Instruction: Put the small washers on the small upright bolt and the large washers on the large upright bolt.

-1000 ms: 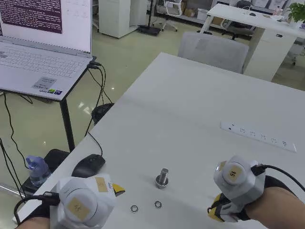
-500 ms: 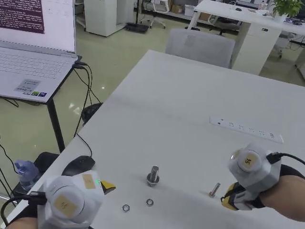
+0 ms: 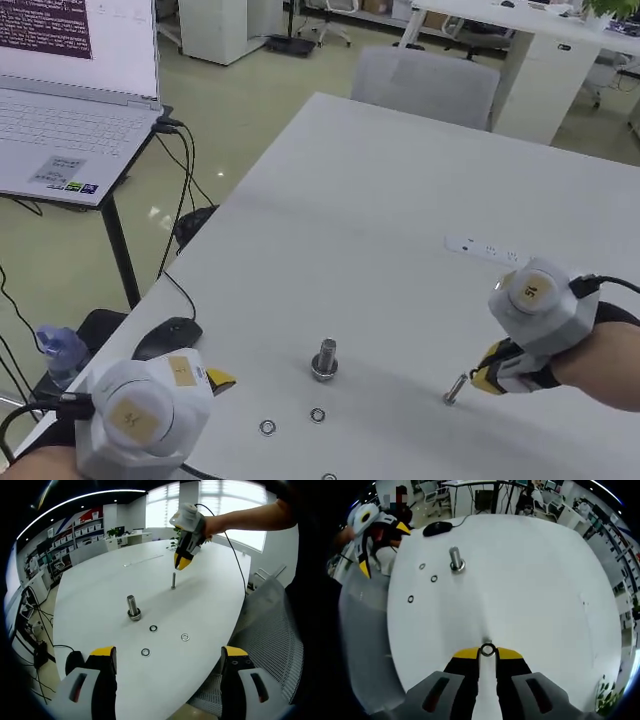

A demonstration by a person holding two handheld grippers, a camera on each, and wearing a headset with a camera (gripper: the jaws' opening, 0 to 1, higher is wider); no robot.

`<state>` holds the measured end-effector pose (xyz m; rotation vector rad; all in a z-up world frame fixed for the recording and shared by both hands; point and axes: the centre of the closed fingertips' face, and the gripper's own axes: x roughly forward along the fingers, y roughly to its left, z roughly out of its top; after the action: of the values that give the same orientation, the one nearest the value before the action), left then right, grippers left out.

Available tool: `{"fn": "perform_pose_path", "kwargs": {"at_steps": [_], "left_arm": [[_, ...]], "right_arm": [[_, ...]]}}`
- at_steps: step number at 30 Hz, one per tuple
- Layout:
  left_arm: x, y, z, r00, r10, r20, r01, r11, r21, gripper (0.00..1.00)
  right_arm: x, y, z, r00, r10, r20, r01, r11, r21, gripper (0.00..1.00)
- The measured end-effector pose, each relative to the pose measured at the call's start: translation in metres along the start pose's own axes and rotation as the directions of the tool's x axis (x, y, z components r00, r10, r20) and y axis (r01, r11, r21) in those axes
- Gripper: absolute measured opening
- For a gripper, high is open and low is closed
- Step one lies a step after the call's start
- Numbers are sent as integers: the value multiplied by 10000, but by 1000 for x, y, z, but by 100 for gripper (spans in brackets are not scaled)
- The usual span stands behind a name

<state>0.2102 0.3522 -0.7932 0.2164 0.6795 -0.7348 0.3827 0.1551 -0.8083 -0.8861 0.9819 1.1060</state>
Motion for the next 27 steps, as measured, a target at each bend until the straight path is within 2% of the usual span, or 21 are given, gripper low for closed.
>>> {"fn": "perform_pose_path", "kwargs": {"at_steps": [8,15,27], "left_arm": [[0,3,-5,10000,80,-41,-80,9999,-105,92],[2,3,-6,10000,59,19,-59,9999,-150,98],[1,1,-6,10000,68,-13,-68,9999,-125,98]], "right_arm": [[11,0,4,9998,142,-167,-143,9999,-76,12],[16,1,0,9989,268,-372,-273,9996,-118,12],[26,1,-3,9977,317,-595,-338,9988,-348,12]]}}
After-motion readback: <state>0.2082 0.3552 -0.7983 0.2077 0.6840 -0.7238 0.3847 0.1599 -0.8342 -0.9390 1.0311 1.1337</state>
